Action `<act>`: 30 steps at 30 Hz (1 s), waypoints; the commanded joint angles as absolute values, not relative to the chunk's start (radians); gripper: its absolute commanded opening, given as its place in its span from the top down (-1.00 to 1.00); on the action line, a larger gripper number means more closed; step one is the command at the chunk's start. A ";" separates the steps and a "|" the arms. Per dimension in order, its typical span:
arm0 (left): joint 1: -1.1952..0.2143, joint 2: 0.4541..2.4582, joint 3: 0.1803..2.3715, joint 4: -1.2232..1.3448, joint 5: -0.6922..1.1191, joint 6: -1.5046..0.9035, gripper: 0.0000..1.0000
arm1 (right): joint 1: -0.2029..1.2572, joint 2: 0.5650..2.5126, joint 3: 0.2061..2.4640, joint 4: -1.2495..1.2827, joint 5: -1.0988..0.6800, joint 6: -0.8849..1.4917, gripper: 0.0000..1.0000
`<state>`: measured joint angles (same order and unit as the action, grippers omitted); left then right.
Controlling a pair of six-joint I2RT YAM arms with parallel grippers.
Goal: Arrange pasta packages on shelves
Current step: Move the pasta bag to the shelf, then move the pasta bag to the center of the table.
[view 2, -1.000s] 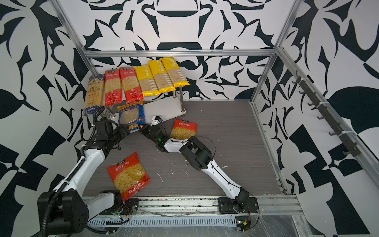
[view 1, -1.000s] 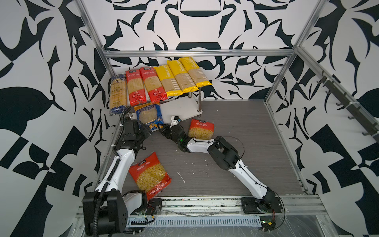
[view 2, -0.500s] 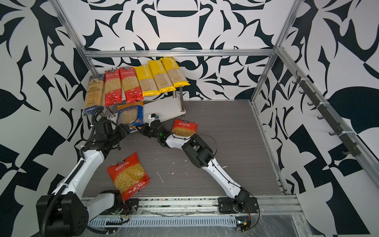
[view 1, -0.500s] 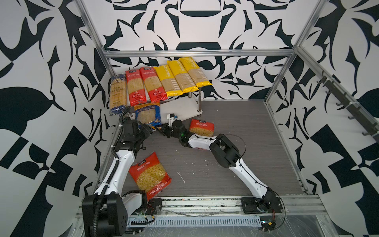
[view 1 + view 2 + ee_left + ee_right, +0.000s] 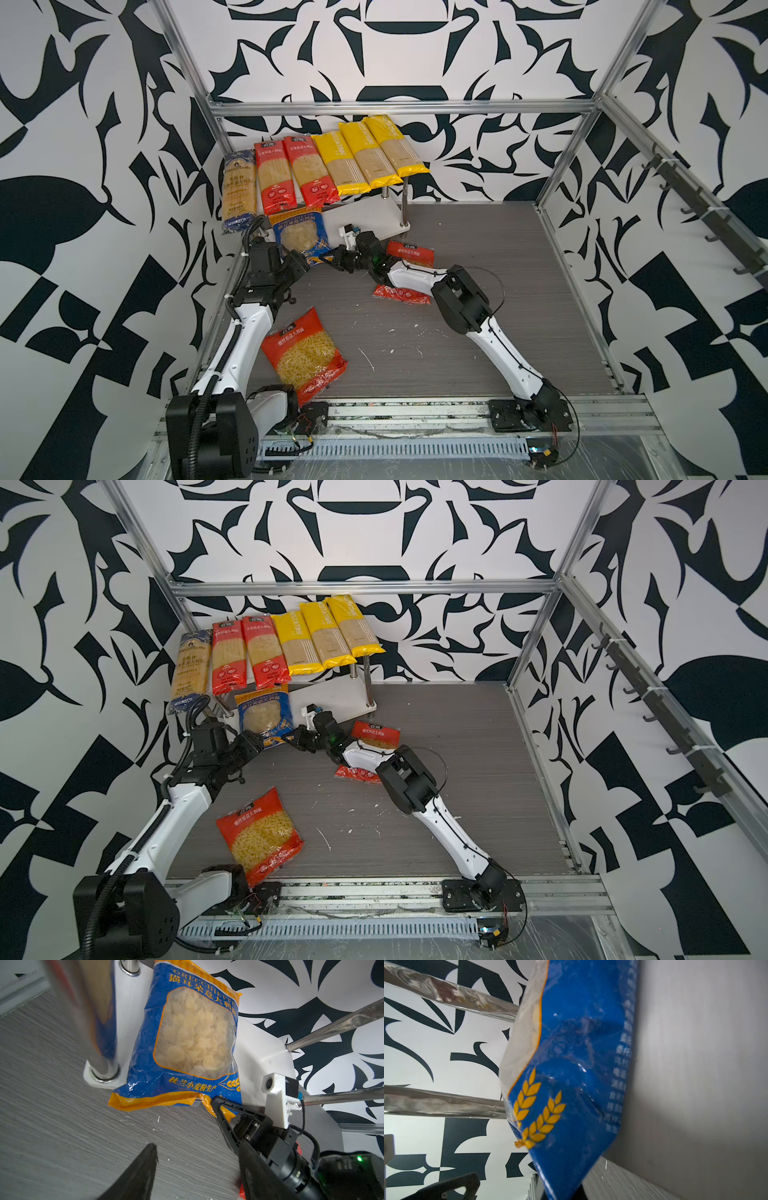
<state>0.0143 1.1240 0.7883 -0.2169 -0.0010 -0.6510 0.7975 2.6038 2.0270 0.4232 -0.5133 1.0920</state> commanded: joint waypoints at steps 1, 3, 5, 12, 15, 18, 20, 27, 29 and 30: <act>0.001 1.116 0.806 -0.206 0.010 -0.657 -0.33 | 0.789 2.545 2.032 0.429 -0.519 1.071 0.98; -0.007 1.114 0.802 -0.202 0.015 -0.654 -0.34 | 0.786 2.527 2.005 0.459 -0.533 1.080 0.67; -0.016 1.108 0.796 -0.196 0.021 -0.651 -0.35 | 0.785 2.497 1.967 0.476 -0.539 1.077 0.41; -0.075 1.079 0.771 -0.183 0.021 -0.648 -0.37 | 0.779 2.344 1.701 0.580 -0.525 1.116 0.04; -0.115 1.050 0.746 -0.178 0.004 -0.642 -0.39 | 0.778 2.247 1.538 0.628 -0.510 1.111 0.04; -0.170 1.005 0.699 -0.159 -0.014 -0.646 -0.40 | 0.765 2.131 1.358 0.646 -0.481 1.082 0.03; -0.214 0.975 0.668 -0.145 -0.035 -0.653 -0.41 | 0.746 2.060 1.257 0.608 -0.470 1.058 0.03; -0.454 0.940 0.609 -0.102 -0.181 -0.670 -0.46 | 0.652 1.811 0.981 0.415 -0.391 0.926 0.06; -0.510 0.960 0.604 -0.081 -0.206 -0.678 -0.47 | 0.634 1.744 0.960 0.289 -0.335 0.849 0.06; -0.535 0.980 0.603 -0.069 -0.218 -0.679 -0.48 | 0.625 1.712 0.963 0.204 -0.288 0.803 0.05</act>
<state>-0.4843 0.9569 0.6155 -0.1196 -0.1406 -0.6628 0.6445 1.8175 0.9676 0.3904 -0.4004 0.9539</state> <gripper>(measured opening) 0.737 0.472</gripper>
